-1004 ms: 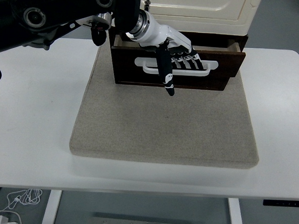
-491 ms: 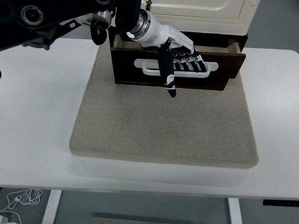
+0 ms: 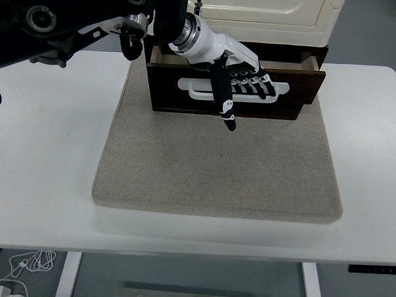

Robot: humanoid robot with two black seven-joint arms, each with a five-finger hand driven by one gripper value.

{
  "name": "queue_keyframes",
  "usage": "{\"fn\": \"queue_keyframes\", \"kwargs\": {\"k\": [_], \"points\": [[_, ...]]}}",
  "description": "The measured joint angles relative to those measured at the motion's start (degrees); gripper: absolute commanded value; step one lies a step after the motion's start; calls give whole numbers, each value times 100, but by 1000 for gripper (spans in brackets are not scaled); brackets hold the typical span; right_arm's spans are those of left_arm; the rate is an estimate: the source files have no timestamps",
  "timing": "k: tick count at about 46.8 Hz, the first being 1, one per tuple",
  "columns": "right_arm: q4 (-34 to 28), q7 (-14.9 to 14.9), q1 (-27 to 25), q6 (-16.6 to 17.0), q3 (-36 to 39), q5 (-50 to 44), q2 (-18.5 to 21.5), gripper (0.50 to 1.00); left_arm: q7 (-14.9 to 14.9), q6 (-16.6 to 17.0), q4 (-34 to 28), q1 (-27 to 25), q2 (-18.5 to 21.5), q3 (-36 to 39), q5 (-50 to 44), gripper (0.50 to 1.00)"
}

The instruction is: Open the drawer under the combination cabinet

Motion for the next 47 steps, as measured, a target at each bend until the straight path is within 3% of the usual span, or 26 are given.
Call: {"fn": "queue_keyframes", "kwargs": {"k": [47], "points": [[0,0,0,0,0,0,0,928,-10,140,60,-2,13,71,103,990]]}}
